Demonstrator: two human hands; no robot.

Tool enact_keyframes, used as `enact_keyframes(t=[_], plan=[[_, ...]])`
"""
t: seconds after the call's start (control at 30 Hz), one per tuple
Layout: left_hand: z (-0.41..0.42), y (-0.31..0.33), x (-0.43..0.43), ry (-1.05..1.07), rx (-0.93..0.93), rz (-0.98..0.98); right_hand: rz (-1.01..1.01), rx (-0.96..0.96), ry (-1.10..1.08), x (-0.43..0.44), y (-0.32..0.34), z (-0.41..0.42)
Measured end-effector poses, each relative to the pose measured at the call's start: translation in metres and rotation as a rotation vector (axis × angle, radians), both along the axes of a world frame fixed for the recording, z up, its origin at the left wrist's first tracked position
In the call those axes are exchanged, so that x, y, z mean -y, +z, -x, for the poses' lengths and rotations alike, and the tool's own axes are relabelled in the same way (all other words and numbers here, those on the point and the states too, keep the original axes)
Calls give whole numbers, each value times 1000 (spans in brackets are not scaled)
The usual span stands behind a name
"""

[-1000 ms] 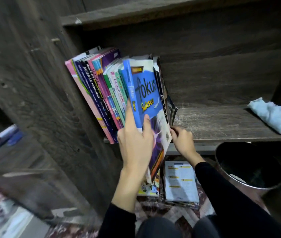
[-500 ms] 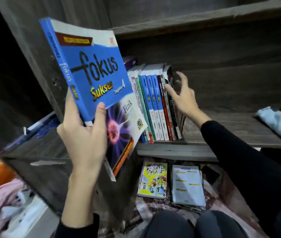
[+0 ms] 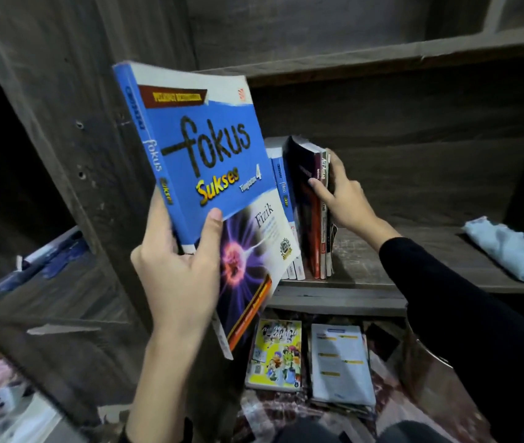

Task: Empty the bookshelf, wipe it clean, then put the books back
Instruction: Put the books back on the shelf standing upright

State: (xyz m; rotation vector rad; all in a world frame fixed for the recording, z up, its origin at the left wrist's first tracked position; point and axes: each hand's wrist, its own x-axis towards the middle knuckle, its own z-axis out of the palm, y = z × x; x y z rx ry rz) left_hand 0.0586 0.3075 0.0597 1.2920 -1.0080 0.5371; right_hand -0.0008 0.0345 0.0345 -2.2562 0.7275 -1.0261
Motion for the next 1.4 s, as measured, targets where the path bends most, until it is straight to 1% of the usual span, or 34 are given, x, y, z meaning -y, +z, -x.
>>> enact_keyframes(t=[0.13,0.27,0.4,0.47,0.57,0.67,0.87,1.0,1.07,1.13,1.2,1.4], plan=[[8,7,24,-15,40,-52,8,13,-2,9,-1,8],[14,11,47,35,85,-128,-17,41,24,13,-2,13],[9,5,68,68,65,-223,-25,68,14,13,-3,20],[3,-3,82,81,49,-249,-27,83,3,14,-5,23],[-1,-18,103,132,89,-280,-26,104,-7,13,-8,24],[-2,-39,116,135,39,-284,-23,130,-20,13,-12,25],[7,-85,133,185,141,-248,-20,151,-51,8,-13,24],[10,-109,145,171,189,-247,42,136,-38,-3,-10,12],[5,-113,152,178,143,-263,73,125,-39,-9,-9,5],[-4,-111,159,171,43,-296,100,99,-48,-15,-7,-3],[-11,-109,166,210,-15,-344,100,63,-45,-17,-7,-13],[-28,-104,182,238,-27,-415,101,42,-46,-13,-9,-27]])
